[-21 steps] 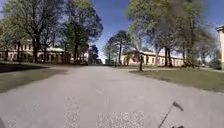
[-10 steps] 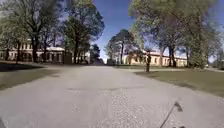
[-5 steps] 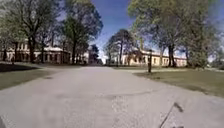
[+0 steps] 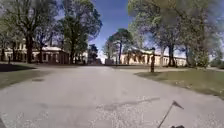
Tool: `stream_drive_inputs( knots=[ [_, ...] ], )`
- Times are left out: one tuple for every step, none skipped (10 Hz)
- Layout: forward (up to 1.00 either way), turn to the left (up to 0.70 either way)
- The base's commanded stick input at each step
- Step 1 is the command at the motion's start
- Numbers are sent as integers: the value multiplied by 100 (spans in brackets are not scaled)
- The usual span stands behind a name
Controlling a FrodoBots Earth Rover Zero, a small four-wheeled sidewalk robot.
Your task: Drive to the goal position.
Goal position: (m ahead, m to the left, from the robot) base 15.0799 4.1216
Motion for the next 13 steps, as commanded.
stream_drive_inputs(
  knots=[
    [100, 24],
    [100, 29],
    [100, 2],
    [100, 0],
    [100, 0],
    [100, 0],
    [100, 0],
    [100, 0],
    [100, 0],
    [100, 0],
    [100, 0],
    [100, 0],
    [100, 0]
  ],
)
